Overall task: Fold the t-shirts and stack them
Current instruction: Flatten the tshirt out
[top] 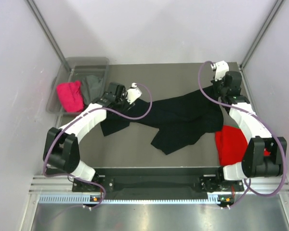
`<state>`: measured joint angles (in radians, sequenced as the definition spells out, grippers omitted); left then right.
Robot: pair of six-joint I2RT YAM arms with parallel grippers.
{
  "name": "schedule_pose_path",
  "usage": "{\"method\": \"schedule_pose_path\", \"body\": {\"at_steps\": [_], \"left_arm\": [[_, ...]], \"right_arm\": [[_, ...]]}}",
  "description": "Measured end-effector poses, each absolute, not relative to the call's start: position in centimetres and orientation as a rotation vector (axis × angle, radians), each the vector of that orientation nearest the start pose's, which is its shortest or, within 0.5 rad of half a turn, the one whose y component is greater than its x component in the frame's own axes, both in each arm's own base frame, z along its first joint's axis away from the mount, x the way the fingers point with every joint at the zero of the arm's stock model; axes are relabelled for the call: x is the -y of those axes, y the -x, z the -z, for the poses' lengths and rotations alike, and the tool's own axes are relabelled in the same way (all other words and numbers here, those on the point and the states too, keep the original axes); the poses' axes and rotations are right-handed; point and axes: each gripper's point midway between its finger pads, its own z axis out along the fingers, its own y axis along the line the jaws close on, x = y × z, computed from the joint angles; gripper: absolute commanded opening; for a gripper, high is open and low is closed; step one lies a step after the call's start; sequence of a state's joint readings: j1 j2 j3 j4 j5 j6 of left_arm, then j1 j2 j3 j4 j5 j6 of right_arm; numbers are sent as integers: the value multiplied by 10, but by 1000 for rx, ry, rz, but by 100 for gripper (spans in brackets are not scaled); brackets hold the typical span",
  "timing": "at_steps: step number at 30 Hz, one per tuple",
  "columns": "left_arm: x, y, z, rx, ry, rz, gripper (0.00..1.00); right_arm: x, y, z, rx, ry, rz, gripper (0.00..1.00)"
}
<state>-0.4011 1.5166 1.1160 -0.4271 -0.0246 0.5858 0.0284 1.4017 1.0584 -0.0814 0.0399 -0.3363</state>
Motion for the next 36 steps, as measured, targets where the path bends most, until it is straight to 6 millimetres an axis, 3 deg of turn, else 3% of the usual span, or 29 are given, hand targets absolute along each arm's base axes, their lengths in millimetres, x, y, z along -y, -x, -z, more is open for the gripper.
{"method": "schedule_pose_path", "body": {"at_steps": [4, 11, 14, 36], "left_arm": [[132, -386, -114, -2158, -1157, -113, 52], [130, -432, -59, -2374, -1067, -88, 51], [121, -432, -45, -2443, -1024, -86, 50], [112, -410, -32, -2573, -913, -33, 37]], "right_arm": [[4, -435, -202, -1986, 331, 203, 0], [-1, -435, -197, -1975, 337, 172, 0], [-2, -433, -194, -1978, 339, 166, 0], [-4, -432, -189, -1973, 348, 152, 0]]}}
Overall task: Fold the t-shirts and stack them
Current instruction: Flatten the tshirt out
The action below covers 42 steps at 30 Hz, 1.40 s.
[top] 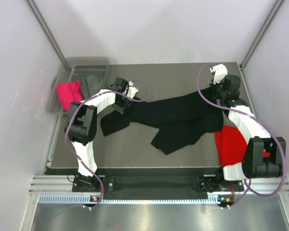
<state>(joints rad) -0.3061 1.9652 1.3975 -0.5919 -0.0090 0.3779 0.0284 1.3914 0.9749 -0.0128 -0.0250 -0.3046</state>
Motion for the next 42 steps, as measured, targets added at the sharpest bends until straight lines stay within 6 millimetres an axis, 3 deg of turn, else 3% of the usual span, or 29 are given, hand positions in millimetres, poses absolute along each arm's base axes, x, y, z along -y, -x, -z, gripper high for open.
{"method": "schedule_pose_path", "body": {"at_steps": [4, 8, 11, 14, 23, 30, 32, 42], "left_arm": [[114, -408, -31, -2582, -901, -3, 26], [115, -406, -30, -2589, -902, 17, 26], [116, -406, -30, -2590, -904, 21, 35], [114, -406, -29, -2591, -900, 13, 37], [111, -406, -27, -2609, -861, 35, 34], [113, -404, -26, -2631, -810, 125, 18], [115, -403, -26, -2634, -805, 142, 1], [112, -404, -35, -2615, -814, 120, 0]], "right_arm": [[-4, -432, -189, -1970, 347, 153, 0], [-4, -432, -188, -1970, 348, 153, 0], [-4, -432, -188, -1970, 348, 152, 0], [-4, -432, -187, -1968, 348, 152, 0], [-5, -431, -184, -1971, 352, 146, 0], [-5, -431, -185, -1970, 353, 145, 0], [-5, -431, -185, -1969, 353, 145, 0], [-5, -431, -187, -1965, 352, 146, 0]]}}
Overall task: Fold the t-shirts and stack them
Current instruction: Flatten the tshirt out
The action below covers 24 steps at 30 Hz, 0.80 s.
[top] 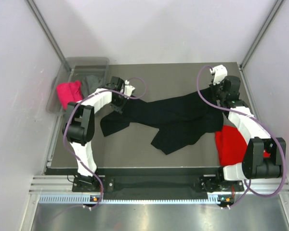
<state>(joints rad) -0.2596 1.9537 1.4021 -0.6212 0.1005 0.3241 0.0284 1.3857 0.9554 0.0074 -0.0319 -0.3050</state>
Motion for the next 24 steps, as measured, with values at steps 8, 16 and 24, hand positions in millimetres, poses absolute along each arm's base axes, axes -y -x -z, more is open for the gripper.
{"method": "schedule_pose_path", "body": {"at_steps": [8, 16, 24], "left_arm": [[103, -408, -164, -2312, -765, 25, 0], [90, -361, -240, -2123, -752, -1, 0], [94, -286, -235, -2152, -856, 151, 0]], "right_arm": [[-2, -418, -218, -1905, 334, 159, 0], [-2, -378, -265, -1830, 331, 161, 0], [-1, -320, -319, -1703, 331, 186, 0]]}}
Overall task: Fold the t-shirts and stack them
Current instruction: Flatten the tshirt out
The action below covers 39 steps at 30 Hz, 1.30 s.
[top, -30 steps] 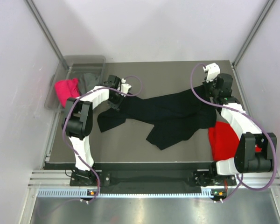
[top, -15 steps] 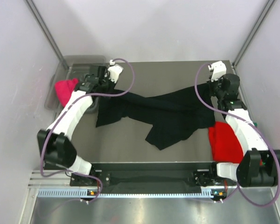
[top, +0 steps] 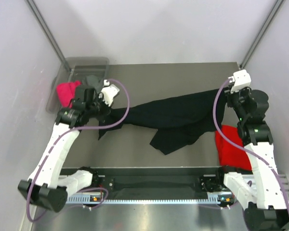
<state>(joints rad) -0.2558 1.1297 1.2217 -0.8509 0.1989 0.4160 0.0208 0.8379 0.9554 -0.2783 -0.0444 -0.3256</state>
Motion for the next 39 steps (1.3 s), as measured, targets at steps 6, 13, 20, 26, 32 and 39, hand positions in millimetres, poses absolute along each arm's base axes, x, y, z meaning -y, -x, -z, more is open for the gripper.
{"method": "schedule_pose_path", "body": {"at_steps": [6, 13, 20, 26, 32, 39], "left_arm": [[92, -290, -228, -2115, -860, 121, 0], [109, -400, -115, -2423, -820, 97, 0], [101, -406, -111, -2438, -729, 4, 0], [97, -387, -160, -2285, -686, -8, 0], [98, -381, -159, -2273, -683, 14, 0], [100, -377, -149, -2290, -689, 33, 0]], "right_arm": [[24, -358, -292, -1815, 276, 217, 0], [44, -457, -176, -2146, 258, 159, 39], [44, -442, -161, -2167, 409, 177, 47], [38, -394, -138, -2272, 590, 145, 43], [35, -360, -82, -2520, 686, 31, 40], [33, -345, -61, -2638, 713, -42, 41]]}}
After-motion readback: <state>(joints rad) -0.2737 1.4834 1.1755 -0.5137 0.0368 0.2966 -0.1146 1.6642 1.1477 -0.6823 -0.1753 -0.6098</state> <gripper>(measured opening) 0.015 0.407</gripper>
